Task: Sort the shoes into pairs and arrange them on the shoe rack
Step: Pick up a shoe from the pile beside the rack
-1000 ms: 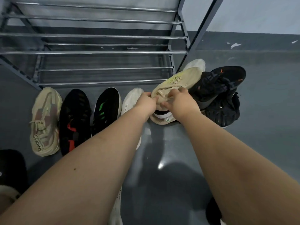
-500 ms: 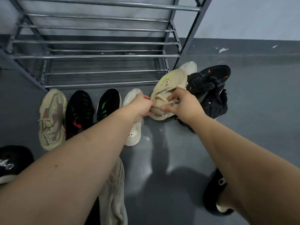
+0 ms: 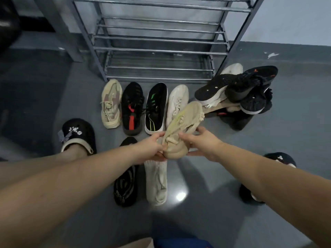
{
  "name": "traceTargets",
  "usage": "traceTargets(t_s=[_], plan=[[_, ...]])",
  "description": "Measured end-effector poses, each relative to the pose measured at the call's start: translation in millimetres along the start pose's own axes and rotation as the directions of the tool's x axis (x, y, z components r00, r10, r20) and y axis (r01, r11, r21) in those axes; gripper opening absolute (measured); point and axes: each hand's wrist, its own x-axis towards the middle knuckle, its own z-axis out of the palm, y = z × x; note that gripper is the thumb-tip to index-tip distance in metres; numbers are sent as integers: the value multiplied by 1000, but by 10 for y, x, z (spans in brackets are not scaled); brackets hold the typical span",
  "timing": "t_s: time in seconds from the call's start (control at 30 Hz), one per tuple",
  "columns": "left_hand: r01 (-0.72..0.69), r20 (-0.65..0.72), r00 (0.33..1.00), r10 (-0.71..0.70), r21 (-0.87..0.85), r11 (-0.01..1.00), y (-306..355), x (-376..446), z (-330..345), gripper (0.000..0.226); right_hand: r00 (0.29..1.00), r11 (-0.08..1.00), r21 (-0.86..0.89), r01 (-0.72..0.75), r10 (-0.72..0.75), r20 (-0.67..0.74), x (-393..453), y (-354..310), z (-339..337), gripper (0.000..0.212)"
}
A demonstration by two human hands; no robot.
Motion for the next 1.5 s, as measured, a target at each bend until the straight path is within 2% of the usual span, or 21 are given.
traceTargets(t_s=[0.13, 0.33, 0.47, 0.57, 0.63, 0.7, 0.77, 0.87, 1.03, 1.2, 1.33, 1.5], plan=[[75, -27, 997, -74, 54, 996, -340, -145, 108, 59, 996, 996, -32, -81, 81, -25, -103, 310, 221, 49], [148, -150, 980, -129, 122, 981, -574, -88, 252, 65, 992, 990, 84, -111, 115, -43, -172, 671, 319, 47], [198, -157, 970, -184, 77, 977, -870, -54, 545, 65, 992, 992, -14, -125, 125, -19, -281, 871, 178, 47], [189, -92, 980, -175, 182, 965, -995, -67, 705, 59, 990, 985, -100, -140, 141, -4, -327, 1059, 27, 49], [179, -107, 984, -146, 446, 877, -1037, -62, 682, 60, 987, 943, -293, -159, 161, -17, -349, 1183, -17, 61], [144, -142, 988, -57, 731, 667, -1040, -99, 613, 59, 980, 822, -540, -181, 194, -33, -357, 1280, -14, 71], [123, -131, 991, -20, 854, 505, -1036, -138, 532, 58, 974, 712, -673, -200, 222, -55, -359, 1317, 12, 75], [98, -115, 993, 23, 922, 374, -993, -149, 453, 63, 980, 618, -771, -155, 194, -42, -355, 1267, 52, 79], [34, -84, 984, 157, 954, 297, -870, -71, 487, 63, 999, 546, -837, -32, 9, -32, -303, 1196, 40, 81], [-15, -46, 973, 226, 964, 265, -664, 20, 578, 67, 992, 430, -903, 13, -115, -40, -208, 1021, -67, 79], [-49, -12, 959, 282, 977, 207, -392, 97, 629, 68, 978, 367, -930, 16, -198, -61, -154, 771, -254, 76], [-67, 9, 932, 362, 987, 149, 33, 194, 650, 69, 966, 292, -956, -40, -233, -111, -144, 406, -616, 77]])
